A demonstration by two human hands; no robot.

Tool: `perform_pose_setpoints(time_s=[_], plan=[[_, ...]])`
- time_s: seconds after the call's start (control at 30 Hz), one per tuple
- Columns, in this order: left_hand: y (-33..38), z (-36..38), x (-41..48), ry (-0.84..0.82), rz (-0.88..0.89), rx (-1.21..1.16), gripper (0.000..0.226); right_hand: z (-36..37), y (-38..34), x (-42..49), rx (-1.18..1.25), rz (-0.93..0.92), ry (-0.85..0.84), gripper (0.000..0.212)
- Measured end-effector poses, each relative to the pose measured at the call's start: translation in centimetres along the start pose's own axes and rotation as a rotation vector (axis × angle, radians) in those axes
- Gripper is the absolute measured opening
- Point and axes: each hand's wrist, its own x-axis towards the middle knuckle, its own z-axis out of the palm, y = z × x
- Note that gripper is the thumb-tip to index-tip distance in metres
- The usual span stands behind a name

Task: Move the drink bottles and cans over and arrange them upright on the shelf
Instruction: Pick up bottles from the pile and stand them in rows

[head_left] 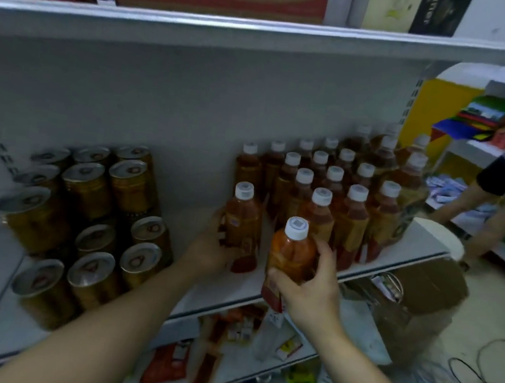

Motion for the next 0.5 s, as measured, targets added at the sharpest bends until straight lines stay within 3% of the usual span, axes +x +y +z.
perform_pose_setpoints(time_s=[0.27,0.5], plan=[[0.5,2.1,4.9,0.005,0.028,-0.038,0.087,-0.4,0.4,1.0,-0.075,-0.045,-0.078,0.08],[1.3,1.2,8.8,-0.053,-0.021,0.098,0.091,0.7,0.3,1.7,-0.156,-0.02,-0.067,0.084]])
